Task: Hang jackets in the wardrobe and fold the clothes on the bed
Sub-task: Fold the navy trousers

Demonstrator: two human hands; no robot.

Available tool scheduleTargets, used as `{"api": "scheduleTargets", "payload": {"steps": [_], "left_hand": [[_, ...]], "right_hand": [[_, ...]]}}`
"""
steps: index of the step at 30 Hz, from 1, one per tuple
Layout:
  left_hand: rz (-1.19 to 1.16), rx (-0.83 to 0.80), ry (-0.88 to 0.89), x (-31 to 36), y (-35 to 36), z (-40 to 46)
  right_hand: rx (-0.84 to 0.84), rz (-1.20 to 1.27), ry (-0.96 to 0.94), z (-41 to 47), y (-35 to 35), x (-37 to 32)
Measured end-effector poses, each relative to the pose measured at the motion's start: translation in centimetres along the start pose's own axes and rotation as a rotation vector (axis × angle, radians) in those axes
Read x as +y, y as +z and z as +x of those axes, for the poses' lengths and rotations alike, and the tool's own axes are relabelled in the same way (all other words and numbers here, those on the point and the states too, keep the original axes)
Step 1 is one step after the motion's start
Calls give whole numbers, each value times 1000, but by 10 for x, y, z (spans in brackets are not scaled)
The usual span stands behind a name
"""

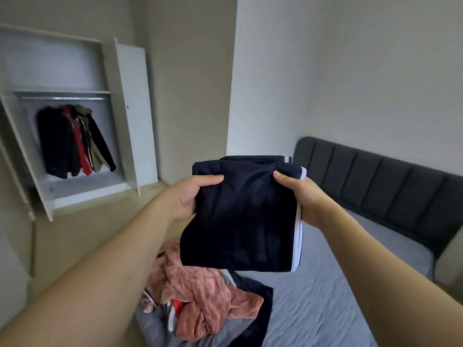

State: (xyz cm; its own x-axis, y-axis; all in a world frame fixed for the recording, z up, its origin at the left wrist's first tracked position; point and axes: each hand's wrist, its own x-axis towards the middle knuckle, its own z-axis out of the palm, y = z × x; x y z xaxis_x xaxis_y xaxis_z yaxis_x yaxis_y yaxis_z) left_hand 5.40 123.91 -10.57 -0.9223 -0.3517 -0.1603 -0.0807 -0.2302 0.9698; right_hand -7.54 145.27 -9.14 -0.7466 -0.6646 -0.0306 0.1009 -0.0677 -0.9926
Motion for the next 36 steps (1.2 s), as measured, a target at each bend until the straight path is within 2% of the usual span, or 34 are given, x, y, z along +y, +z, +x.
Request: {"api": "scheduleTargets", "payload": {"steps": [4, 8, 12, 17, 20, 25, 31, 36], "left_hand": [[90, 92, 114, 50, -69, 19], [92, 154, 156, 71, -139, 65], [76, 190, 222, 81, -217, 129], [42, 197, 359, 127, -317, 199], [95, 170, 349, 167, -384, 231], [202, 264, 333, 216, -518, 293], [272, 172, 333, 267, -697, 376], [266, 321, 354, 331, -831, 466]], "right_hand": [[-64, -24, -42, 48, 60, -23], [-89, -1, -99, 118, 112, -18], [-96, 11, -208, 217, 164, -3], [-146, 86, -334, 356, 241, -4], [-187, 98, -320, 434, 296, -11], [-274, 91, -311, 551, 408, -10], [-231, 137, -243, 698, 547, 0], [-172, 92, -259, 818, 647, -21]]}}
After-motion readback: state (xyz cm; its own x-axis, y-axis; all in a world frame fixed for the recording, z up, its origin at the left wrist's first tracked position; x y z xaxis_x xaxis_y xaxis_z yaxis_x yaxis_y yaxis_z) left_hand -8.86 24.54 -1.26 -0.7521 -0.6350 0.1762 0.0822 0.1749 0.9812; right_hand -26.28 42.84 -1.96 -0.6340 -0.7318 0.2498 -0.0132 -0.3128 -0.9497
